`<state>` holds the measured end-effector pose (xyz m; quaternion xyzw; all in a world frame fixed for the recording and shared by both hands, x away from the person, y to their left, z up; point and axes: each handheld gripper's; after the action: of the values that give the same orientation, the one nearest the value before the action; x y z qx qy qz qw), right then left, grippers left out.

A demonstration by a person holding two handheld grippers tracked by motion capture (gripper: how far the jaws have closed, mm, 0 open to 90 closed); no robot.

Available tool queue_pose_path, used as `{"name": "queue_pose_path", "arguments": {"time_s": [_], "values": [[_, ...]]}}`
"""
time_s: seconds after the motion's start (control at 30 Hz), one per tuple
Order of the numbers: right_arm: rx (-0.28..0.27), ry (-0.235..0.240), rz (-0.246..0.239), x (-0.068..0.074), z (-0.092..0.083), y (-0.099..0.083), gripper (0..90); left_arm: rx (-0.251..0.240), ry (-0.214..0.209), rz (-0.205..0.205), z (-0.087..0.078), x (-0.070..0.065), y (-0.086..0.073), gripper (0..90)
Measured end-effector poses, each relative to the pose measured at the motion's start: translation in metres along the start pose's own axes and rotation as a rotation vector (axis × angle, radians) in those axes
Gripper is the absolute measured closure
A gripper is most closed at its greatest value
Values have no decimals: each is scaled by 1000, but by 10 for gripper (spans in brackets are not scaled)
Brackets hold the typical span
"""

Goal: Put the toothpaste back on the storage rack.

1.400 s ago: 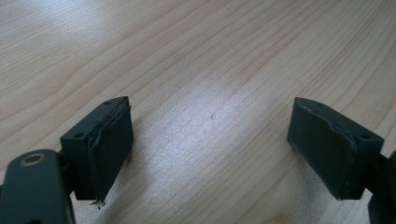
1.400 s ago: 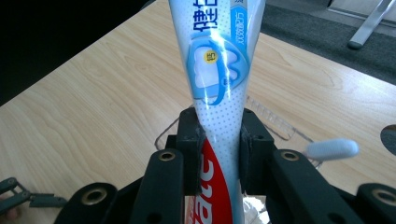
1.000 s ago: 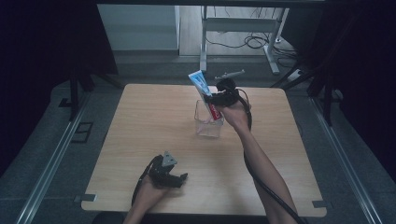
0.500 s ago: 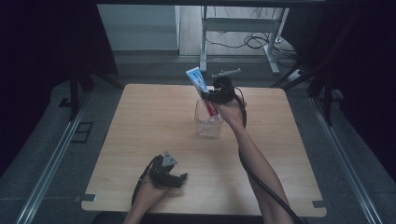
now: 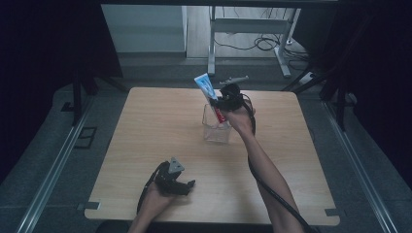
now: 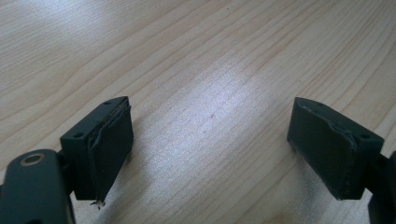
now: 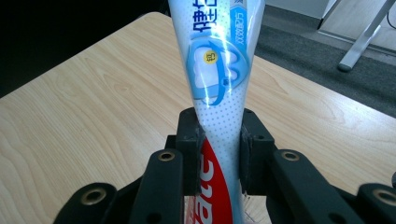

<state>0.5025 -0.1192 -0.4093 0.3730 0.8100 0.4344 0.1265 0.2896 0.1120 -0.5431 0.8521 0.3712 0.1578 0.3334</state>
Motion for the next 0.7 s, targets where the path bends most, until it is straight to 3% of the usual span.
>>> {"name": "queue_pose_path", "arguments": {"time_s": [0.43,0.7], "values": [[19,-19,-1,-3,8,-15,723,0,0,-2,0,0,0,144],[38,1,6,-4,12,-24,717,0,1,-2,0,0,0,144]]}}
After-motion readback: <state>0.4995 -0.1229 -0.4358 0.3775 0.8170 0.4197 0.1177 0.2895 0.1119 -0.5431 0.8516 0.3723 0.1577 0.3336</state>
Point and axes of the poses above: each handheld gripper's, and its own axes: z roughly forward along the jaws, y roughly out of its top, x roughly to its left, and after that the axes turned 3 degrees about y, right-handed
